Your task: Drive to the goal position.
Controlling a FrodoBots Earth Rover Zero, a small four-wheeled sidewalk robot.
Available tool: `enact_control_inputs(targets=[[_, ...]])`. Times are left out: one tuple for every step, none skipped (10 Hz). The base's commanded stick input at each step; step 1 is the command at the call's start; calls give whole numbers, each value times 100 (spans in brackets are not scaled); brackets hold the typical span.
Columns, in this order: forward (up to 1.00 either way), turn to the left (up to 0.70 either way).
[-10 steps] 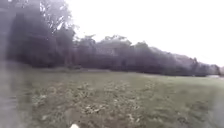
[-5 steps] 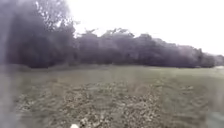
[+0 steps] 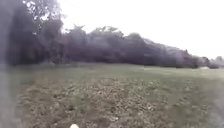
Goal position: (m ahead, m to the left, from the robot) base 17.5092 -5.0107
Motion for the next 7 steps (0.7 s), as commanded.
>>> enact_control_inputs(targets=[[85, -34], [85, -34], [85, -34], [85, -34], [85, -34], [85, -34], [85, -34]])
